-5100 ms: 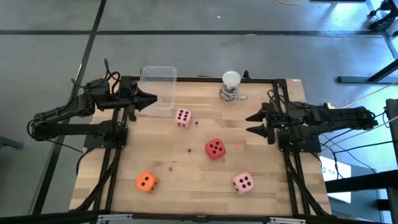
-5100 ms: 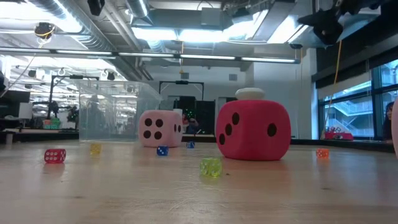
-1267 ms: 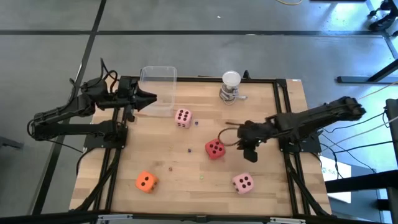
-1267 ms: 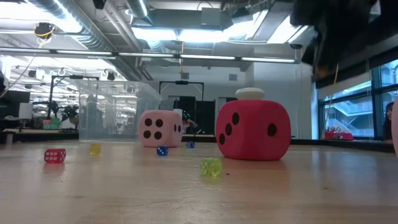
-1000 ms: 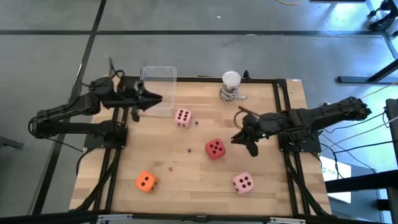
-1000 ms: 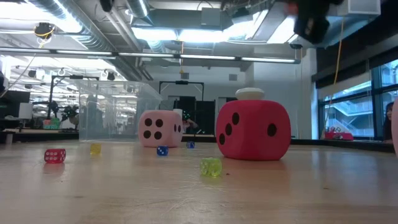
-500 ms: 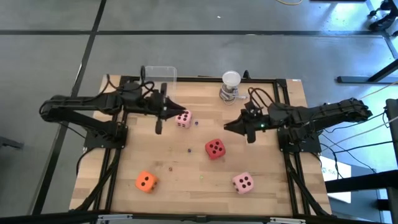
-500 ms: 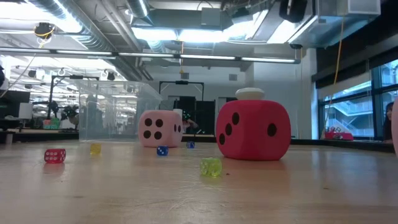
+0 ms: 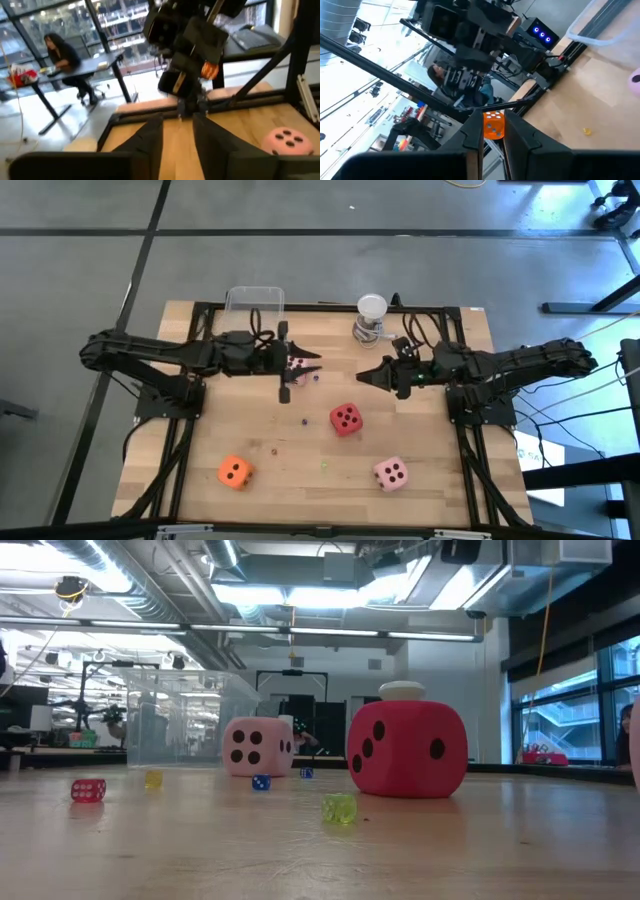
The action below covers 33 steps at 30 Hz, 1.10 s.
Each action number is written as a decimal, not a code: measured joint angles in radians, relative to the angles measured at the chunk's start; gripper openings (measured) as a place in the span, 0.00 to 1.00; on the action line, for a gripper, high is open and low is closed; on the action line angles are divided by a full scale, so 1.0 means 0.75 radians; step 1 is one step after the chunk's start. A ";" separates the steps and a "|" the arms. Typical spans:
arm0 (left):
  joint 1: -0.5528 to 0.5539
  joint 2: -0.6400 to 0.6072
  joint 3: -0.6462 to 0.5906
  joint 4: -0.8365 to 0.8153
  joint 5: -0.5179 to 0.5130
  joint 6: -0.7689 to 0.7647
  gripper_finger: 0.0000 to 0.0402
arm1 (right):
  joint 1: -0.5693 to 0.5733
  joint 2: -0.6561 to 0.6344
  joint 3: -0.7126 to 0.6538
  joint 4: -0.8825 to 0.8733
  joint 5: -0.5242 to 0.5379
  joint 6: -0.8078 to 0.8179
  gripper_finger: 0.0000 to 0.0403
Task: Pick & Place Dice
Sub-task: Put the small orange dice in the transparent bin
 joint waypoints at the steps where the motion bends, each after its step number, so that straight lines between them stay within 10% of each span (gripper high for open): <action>1: -0.006 0.011 0.000 0.028 0.000 0.001 0.31 | 0.000 0.012 0.000 0.008 -0.009 0.008 0.12; 13: -0.061 0.052 0.000 0.104 0.007 0.013 0.53 | -0.034 0.220 0.080 0.206 -0.047 0.024 0.12; 33: -0.134 0.029 0.000 0.103 -0.080 0.115 0.53 | -0.084 0.461 0.365 0.158 -0.151 0.013 0.12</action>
